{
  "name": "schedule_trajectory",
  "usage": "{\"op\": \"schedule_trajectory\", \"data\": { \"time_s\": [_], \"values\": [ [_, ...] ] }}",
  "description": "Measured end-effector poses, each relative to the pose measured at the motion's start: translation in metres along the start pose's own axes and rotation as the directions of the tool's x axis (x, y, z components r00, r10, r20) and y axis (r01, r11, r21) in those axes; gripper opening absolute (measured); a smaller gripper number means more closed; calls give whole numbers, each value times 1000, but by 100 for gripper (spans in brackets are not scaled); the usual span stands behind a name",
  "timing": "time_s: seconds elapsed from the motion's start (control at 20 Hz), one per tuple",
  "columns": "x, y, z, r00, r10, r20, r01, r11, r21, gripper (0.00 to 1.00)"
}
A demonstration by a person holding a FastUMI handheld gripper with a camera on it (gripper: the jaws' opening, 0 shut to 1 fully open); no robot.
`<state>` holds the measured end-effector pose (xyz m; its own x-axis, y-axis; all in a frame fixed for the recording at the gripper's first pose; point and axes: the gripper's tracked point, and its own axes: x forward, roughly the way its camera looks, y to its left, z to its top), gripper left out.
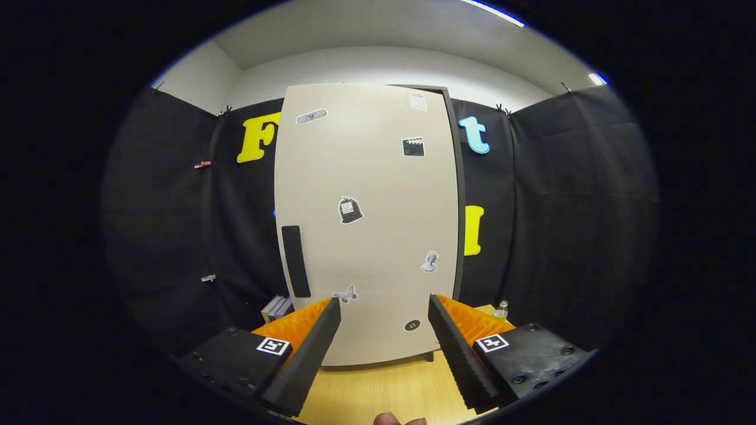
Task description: Open the shoe cabinet door, grab the shoes and put them into the shoe cabinet, then close the shoe cabinet door.
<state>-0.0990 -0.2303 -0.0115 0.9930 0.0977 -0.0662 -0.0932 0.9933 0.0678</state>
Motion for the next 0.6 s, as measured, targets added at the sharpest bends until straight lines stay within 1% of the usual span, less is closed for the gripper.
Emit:
{"op": "schedule_trajectory", "data": {
  "time_s": [0.6],
  "values": [
    [-5,-3,1,1000,1,7,-1,1000,-15,98]
  ]
}}
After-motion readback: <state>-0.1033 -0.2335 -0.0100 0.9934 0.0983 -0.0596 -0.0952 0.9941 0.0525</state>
